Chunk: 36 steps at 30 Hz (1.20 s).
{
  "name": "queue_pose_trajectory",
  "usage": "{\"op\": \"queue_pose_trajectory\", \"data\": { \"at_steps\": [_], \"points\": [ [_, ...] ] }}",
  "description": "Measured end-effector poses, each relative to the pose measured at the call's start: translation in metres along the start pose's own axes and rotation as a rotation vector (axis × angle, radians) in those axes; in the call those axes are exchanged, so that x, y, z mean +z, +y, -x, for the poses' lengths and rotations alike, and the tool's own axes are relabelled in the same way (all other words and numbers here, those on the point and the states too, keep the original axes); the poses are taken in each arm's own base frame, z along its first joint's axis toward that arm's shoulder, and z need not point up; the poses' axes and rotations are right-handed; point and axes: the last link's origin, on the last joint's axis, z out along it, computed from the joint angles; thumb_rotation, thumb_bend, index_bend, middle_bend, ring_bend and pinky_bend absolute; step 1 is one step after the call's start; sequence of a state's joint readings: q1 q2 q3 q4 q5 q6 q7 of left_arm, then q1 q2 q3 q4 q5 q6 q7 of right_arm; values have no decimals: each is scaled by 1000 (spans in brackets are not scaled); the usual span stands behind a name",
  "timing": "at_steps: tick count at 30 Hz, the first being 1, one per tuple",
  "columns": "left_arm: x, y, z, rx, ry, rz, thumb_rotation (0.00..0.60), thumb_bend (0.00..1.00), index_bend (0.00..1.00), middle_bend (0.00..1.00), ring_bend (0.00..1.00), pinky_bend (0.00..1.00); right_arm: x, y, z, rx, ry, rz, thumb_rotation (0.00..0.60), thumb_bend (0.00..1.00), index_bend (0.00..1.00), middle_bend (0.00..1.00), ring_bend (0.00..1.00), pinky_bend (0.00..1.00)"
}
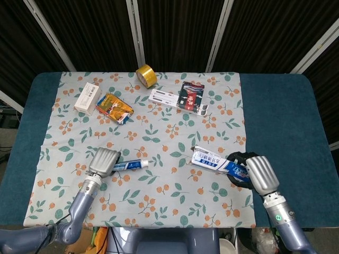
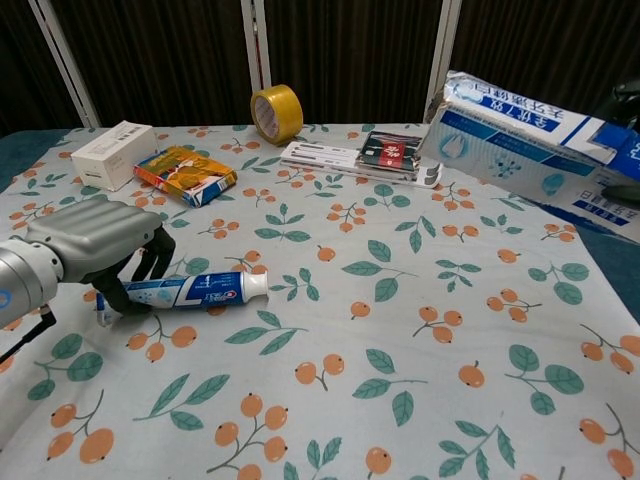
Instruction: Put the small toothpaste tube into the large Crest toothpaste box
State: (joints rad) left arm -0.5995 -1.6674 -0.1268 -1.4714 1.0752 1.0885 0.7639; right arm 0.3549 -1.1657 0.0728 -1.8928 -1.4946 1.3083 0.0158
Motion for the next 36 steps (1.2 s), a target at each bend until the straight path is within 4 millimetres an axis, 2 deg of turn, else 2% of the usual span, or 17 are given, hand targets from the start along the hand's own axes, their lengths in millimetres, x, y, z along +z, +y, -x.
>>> {"op": "queue_pose_trajectory", "data": {
  "at_steps": [4, 10, 16, 24, 26, 30, 36],
  "points": [
    [-1, 0, -11, 14, 52, 32, 600, 462, 727, 785, 684, 698, 0, 0, -1, 1, 5, -2, 600, 384, 528, 577, 498, 458],
    [-2, -5, -43, 80, 169, 109, 600, 462, 728, 782, 685, 698, 0, -1, -3, 9, 14, -2, 600, 385, 528, 576, 498, 458],
    [1, -17, -95, 235, 327, 215, 600, 462, 728, 781, 684, 698, 0, -1, -3, 18, 13, 1, 600, 385, 528, 577, 498, 458],
    [6, -31, -181, 476, 494, 306, 600, 462, 728, 782, 684, 698, 0, -2, 0, 17, 0, 2, 600, 384, 528, 576, 498, 458],
    [6, -29, -200, 541, 524, 331, 600, 462, 728, 782, 684, 698, 0, -1, 1, 16, -9, 4, 600, 385, 528, 576, 498, 458],
    [4, -17, -226, 682, 583, 390, 600, 462, 728, 783, 684, 698, 0, -2, 4, 12, -21, 6, 600, 385, 528, 577, 498, 458],
    [2, 8, -245, 731, 628, 459, 600, 462, 729, 786, 684, 698, -1, -2, 6, 10, -27, 9, 600, 385, 528, 576, 498, 458]
  ]
}}
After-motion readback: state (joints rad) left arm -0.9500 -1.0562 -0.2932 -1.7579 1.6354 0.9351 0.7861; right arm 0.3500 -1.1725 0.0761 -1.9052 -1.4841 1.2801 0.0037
